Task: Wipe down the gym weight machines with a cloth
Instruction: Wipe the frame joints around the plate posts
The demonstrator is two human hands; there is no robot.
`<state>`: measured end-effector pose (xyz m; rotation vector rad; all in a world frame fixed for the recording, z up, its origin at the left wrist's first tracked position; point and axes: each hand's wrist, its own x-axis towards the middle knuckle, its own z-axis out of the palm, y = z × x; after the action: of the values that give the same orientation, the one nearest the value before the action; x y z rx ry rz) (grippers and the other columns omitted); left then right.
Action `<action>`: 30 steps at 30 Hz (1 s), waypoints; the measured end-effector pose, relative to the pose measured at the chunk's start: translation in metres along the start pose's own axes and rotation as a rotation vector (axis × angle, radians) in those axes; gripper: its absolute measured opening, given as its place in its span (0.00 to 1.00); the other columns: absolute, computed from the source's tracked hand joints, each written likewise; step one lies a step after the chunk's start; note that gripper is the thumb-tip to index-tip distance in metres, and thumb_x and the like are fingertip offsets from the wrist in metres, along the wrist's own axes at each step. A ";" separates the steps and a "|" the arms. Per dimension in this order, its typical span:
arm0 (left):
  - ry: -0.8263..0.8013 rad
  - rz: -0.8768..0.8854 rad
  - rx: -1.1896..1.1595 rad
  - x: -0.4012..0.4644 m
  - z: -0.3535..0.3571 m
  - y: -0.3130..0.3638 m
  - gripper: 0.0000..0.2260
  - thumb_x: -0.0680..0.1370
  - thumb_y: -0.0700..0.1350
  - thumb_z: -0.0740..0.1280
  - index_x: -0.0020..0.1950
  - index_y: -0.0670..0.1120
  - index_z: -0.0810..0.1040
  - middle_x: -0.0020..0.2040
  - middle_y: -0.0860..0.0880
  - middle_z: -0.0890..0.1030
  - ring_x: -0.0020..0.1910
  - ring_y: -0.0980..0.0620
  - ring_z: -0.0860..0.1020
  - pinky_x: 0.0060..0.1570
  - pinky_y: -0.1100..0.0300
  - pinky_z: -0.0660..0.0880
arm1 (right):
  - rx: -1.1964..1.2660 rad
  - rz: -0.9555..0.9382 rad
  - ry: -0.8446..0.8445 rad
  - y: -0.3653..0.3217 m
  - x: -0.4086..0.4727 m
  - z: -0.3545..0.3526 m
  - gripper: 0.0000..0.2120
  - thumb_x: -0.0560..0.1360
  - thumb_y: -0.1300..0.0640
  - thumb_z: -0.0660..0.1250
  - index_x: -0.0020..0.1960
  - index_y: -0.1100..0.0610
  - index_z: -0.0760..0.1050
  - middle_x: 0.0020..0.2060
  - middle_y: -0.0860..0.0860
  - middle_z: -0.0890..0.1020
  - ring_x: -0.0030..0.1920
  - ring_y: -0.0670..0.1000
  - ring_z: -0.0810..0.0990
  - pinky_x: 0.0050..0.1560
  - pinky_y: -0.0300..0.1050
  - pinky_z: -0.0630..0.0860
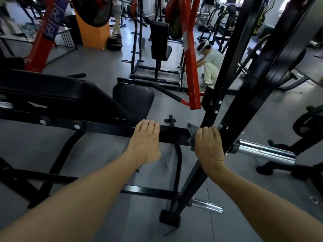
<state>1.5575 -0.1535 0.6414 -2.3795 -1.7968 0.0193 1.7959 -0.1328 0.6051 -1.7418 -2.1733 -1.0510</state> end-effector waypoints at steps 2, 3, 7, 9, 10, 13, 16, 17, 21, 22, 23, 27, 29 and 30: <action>-0.018 -0.003 0.007 0.002 0.000 0.000 0.43 0.69 0.56 0.51 0.81 0.39 0.52 0.78 0.41 0.60 0.78 0.40 0.56 0.80 0.45 0.47 | 0.013 -0.004 -0.001 0.000 0.001 0.000 0.12 0.80 0.66 0.55 0.61 0.67 0.70 0.49 0.62 0.76 0.53 0.63 0.77 0.73 0.59 0.68; -0.026 -0.005 0.007 0.002 0.000 0.000 0.43 0.69 0.56 0.51 0.82 0.39 0.51 0.79 0.41 0.59 0.79 0.40 0.56 0.80 0.45 0.46 | 0.010 -0.008 0.002 -0.001 0.000 0.000 0.12 0.80 0.66 0.56 0.61 0.67 0.70 0.49 0.62 0.76 0.54 0.63 0.78 0.73 0.59 0.68; -0.046 -0.020 0.015 0.003 -0.003 0.002 0.43 0.69 0.56 0.51 0.82 0.39 0.51 0.79 0.41 0.59 0.79 0.41 0.55 0.80 0.45 0.46 | 0.006 0.006 -0.024 -0.003 0.004 -0.003 0.15 0.77 0.66 0.63 0.62 0.68 0.69 0.50 0.63 0.76 0.55 0.63 0.78 0.74 0.59 0.67; -0.025 -0.030 0.018 0.004 -0.004 0.001 0.42 0.69 0.56 0.54 0.81 0.39 0.52 0.78 0.41 0.60 0.78 0.41 0.56 0.80 0.46 0.47 | 0.001 0.007 -0.085 -0.008 0.008 -0.010 0.16 0.76 0.65 0.63 0.62 0.67 0.67 0.50 0.61 0.76 0.55 0.62 0.77 0.75 0.58 0.65; -0.018 -0.035 0.019 0.004 -0.005 0.001 0.42 0.69 0.55 0.54 0.81 0.39 0.52 0.78 0.42 0.60 0.78 0.41 0.57 0.80 0.46 0.48 | 0.000 0.011 -0.111 -0.011 0.010 -0.015 0.16 0.76 0.64 0.62 0.62 0.67 0.67 0.50 0.61 0.77 0.56 0.62 0.77 0.76 0.58 0.64; -0.025 -0.038 0.004 0.003 -0.004 0.004 0.42 0.67 0.54 0.52 0.81 0.39 0.53 0.77 0.42 0.61 0.77 0.41 0.57 0.79 0.47 0.49 | -0.005 -0.007 -0.173 -0.023 0.010 -0.023 0.18 0.77 0.64 0.57 0.65 0.68 0.66 0.57 0.63 0.77 0.63 0.63 0.76 0.77 0.58 0.62; -0.004 -0.029 -0.010 0.003 -0.001 0.004 0.42 0.67 0.53 0.55 0.80 0.38 0.57 0.76 0.40 0.64 0.76 0.40 0.60 0.79 0.46 0.51 | 0.027 -0.033 -0.145 -0.048 0.020 -0.033 0.22 0.77 0.66 0.44 0.64 0.67 0.69 0.57 0.62 0.77 0.62 0.61 0.76 0.76 0.56 0.63; 0.005 -0.028 -0.011 0.003 0.000 0.003 0.42 0.67 0.53 0.56 0.80 0.38 0.58 0.75 0.40 0.65 0.76 0.39 0.61 0.78 0.46 0.52 | 0.046 -0.035 -0.136 -0.058 0.023 -0.038 0.22 0.77 0.65 0.43 0.63 0.66 0.70 0.54 0.60 0.78 0.60 0.60 0.77 0.75 0.55 0.64; 0.003 -0.017 -0.010 0.003 0.002 0.000 0.42 0.67 0.55 0.57 0.79 0.38 0.59 0.75 0.40 0.66 0.76 0.40 0.62 0.78 0.46 0.53 | 0.090 -0.077 -0.069 -0.073 0.029 -0.037 0.16 0.78 0.58 0.57 0.63 0.65 0.67 0.54 0.58 0.79 0.59 0.58 0.77 0.75 0.53 0.64; -0.006 -0.013 -0.015 0.003 0.001 -0.001 0.43 0.67 0.55 0.57 0.80 0.39 0.58 0.76 0.40 0.65 0.77 0.40 0.61 0.79 0.46 0.52 | 0.091 -0.091 -0.073 -0.069 0.029 -0.035 0.18 0.77 0.57 0.61 0.63 0.65 0.68 0.54 0.58 0.79 0.59 0.58 0.77 0.76 0.53 0.64; -0.012 -0.008 -0.020 0.004 0.000 -0.002 0.43 0.67 0.56 0.57 0.80 0.39 0.57 0.77 0.41 0.64 0.77 0.41 0.60 0.79 0.47 0.52 | 0.083 -0.115 -0.069 -0.062 0.027 -0.034 0.18 0.77 0.58 0.62 0.63 0.66 0.69 0.54 0.58 0.79 0.58 0.58 0.78 0.76 0.53 0.64; -0.021 0.023 -0.034 0.002 -0.004 -0.004 0.44 0.67 0.56 0.56 0.81 0.39 0.55 0.78 0.42 0.62 0.78 0.42 0.58 0.79 0.48 0.49 | -0.002 -0.145 -0.132 -0.018 0.013 -0.032 0.19 0.78 0.61 0.60 0.67 0.67 0.69 0.57 0.60 0.78 0.61 0.60 0.77 0.76 0.53 0.64; -0.038 0.047 -0.041 0.001 -0.004 -0.007 0.44 0.67 0.56 0.56 0.81 0.39 0.53 0.79 0.42 0.60 0.79 0.43 0.57 0.80 0.48 0.48 | -0.104 -0.125 -0.231 0.007 0.001 -0.035 0.25 0.77 0.60 0.61 0.71 0.69 0.64 0.62 0.62 0.75 0.66 0.62 0.74 0.76 0.54 0.63; -0.049 0.058 -0.046 0.001 -0.005 -0.010 0.44 0.68 0.57 0.56 0.81 0.39 0.52 0.79 0.43 0.59 0.79 0.43 0.56 0.80 0.48 0.48 | -0.146 -0.128 -0.268 0.015 -0.002 -0.038 0.26 0.76 0.61 0.61 0.72 0.70 0.62 0.63 0.64 0.74 0.67 0.63 0.73 0.76 0.54 0.63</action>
<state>1.5486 -0.1505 0.6473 -2.4830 -1.7674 0.0440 1.7992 -0.1560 0.6383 -1.9274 -2.4538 -1.0843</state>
